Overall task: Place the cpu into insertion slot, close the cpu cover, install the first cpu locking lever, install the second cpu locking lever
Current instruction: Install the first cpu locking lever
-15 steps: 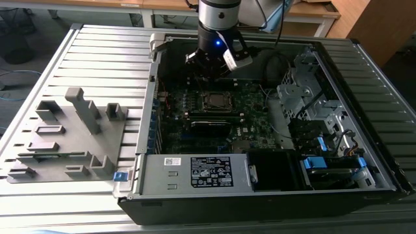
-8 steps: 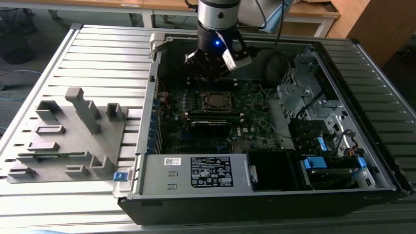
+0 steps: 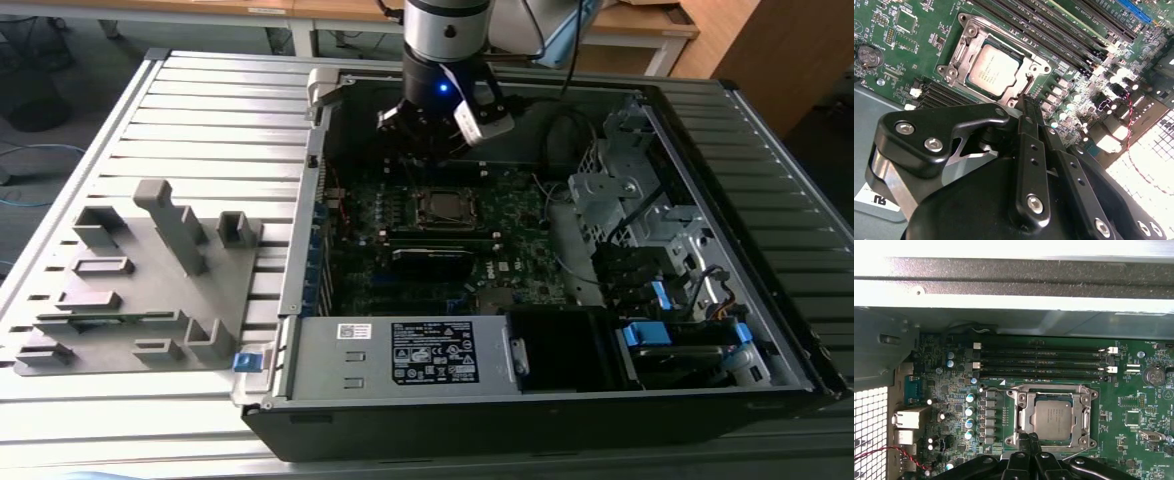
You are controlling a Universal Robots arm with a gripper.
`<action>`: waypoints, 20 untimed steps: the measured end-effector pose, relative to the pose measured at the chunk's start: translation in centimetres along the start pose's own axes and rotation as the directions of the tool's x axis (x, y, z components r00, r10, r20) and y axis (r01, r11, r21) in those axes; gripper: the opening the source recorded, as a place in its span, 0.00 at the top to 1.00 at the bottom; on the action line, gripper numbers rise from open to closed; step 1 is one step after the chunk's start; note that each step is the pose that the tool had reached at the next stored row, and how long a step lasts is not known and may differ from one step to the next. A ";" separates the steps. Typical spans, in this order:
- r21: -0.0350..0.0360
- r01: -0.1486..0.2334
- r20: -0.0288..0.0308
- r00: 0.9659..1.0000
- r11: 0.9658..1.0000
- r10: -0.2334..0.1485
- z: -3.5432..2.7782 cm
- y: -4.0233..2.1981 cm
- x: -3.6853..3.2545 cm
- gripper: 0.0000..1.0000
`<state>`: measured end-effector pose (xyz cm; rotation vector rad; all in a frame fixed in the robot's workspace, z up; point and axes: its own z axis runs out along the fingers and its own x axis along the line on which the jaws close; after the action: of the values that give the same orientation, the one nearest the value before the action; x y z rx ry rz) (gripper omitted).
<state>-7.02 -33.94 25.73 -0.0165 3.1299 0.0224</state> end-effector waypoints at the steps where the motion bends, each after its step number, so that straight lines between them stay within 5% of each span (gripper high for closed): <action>1: 0.000 0.000 0.000 1.000 1.000 0.000 0.00 0.00 0.02 0.89; 20: 0.000 0.000 0.000 1.000 1.000 0.000 -0.01 0.01 0.99 0.89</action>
<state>-8.01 -33.95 25.72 -0.0167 3.1299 0.0223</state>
